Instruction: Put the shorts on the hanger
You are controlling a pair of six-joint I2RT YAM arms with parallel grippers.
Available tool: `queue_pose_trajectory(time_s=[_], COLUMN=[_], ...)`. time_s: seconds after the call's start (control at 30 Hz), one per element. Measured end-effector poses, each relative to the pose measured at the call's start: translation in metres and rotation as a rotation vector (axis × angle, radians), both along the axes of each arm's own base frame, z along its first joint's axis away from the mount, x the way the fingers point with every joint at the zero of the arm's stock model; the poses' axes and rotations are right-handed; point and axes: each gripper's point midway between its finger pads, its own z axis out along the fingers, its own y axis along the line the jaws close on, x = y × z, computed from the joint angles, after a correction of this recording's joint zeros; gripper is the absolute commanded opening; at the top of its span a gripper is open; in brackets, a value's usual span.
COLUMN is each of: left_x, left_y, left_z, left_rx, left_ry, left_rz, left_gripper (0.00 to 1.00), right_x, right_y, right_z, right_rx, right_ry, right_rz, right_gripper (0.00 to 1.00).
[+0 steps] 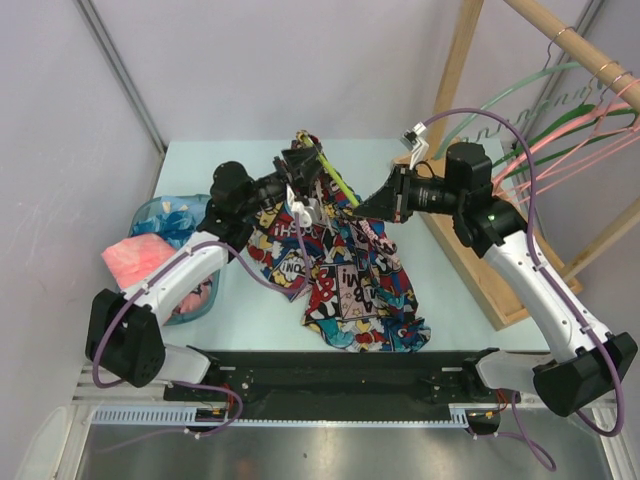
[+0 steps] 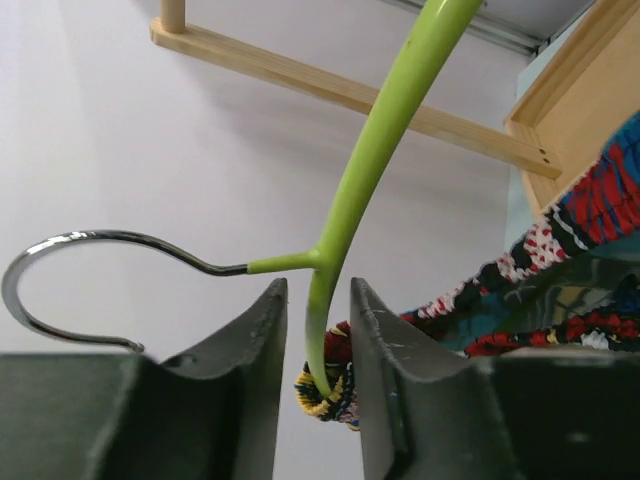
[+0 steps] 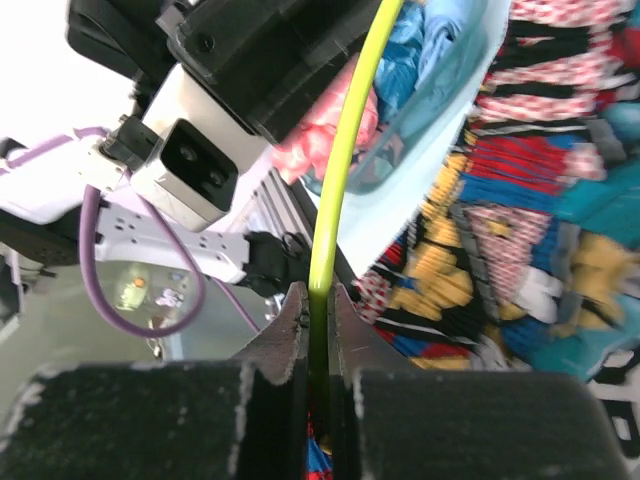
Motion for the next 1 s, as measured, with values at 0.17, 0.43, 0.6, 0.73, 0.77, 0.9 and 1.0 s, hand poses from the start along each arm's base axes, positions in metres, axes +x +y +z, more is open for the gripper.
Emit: queue_pose_trajectory(time_s=[0.17, 0.43, 0.6, 0.73, 0.77, 0.9, 1.0], left_x=[0.01, 0.034, 0.041, 0.041, 0.041, 0.04, 0.04], left_y=[-0.002, 0.017, 0.041, 0.052, 0.053, 0.054, 0.054], left_z=[0.003, 0.028, 0.033, 0.033, 0.032, 0.025, 0.022], left_rx=[-0.025, -0.178, -0.274, -0.315, -0.317, -0.308, -0.296], left_ry=[0.023, 0.153, 0.259, 0.33, 0.341, 0.385, 0.405], left_rz=[0.03, 0.156, 0.251, 0.297, 0.305, 0.315, 0.319], left_gripper=[1.0, 1.0, 1.0, 1.0, 1.0, 1.0, 1.0], right_x=[0.005, 0.029, 0.044, 0.052, 0.053, 0.059, 0.063], right_y=[0.002, -0.011, -0.02, -0.032, -0.036, -0.057, -0.075], right_z=[0.013, 0.032, 0.036, 0.044, 0.048, 0.065, 0.086], right_rx=[0.055, 0.136, 0.158, 0.163, 0.169, 0.185, 0.197], right_ry=[0.024, 0.064, 0.121, 0.132, 0.125, 0.081, 0.033], right_rz=[-0.028, -0.144, -0.263, -0.382, -0.41, -0.555, -0.675], right_gripper=[0.0, 0.0, 0.0, 0.0, 0.0, 0.0, 0.0])
